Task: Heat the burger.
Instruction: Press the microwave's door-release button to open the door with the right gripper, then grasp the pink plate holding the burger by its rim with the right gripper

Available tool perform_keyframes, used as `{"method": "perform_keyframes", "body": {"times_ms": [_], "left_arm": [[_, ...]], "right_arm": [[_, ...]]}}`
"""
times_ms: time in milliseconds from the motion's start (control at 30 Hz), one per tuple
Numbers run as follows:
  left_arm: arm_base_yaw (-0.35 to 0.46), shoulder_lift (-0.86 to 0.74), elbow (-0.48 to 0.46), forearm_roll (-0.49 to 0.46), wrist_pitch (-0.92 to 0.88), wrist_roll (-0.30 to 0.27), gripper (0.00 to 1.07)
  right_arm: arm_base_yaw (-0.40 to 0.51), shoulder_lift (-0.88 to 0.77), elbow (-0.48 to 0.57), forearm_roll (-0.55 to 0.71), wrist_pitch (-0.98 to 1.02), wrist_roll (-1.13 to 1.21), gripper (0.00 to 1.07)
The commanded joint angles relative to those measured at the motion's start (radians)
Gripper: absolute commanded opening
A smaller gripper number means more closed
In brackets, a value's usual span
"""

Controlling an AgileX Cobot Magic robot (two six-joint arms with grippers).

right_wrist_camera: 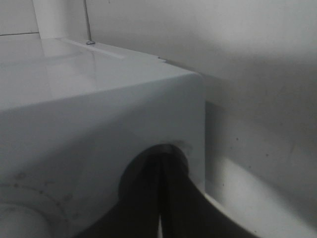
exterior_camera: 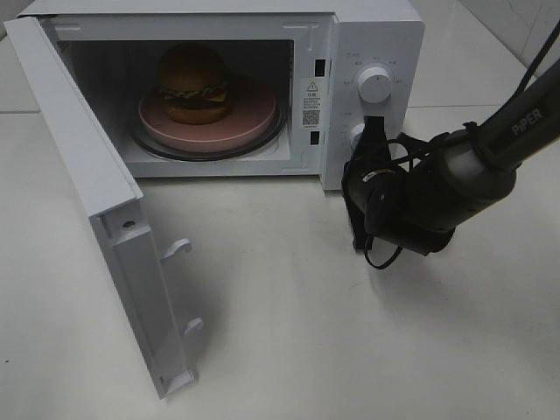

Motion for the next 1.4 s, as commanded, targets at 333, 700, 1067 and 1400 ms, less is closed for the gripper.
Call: {"method": "perform_keyframes", "body": {"times_ms": [333, 700, 1067, 1400], "left_arm": [[0.001, -0.021, 0.003, -0.001, -0.001, 0.002, 0.98], [0.001, -0.021, 0.003, -0.001, -0.001, 0.003, 0.98], [0.001, -0.021, 0.003, -0.001, -0.001, 0.003, 0.98], [0.001, -0.021, 0.003, -0.001, -0.001, 0.003, 0.98]], "right_arm": [[0.003, -0.080, 0.051, -0.048, 0.002, 0.007, 0.00], [0.003, -0.205, 0.135, -0.097, 0.181, -0.042, 0.00], [0.002, -0.326, 0.176, -0.249, 0.376, -0.135, 0.01], [0.000, -0.432, 0.175, -0.443, 0.610, -0.262, 0.02]]}}
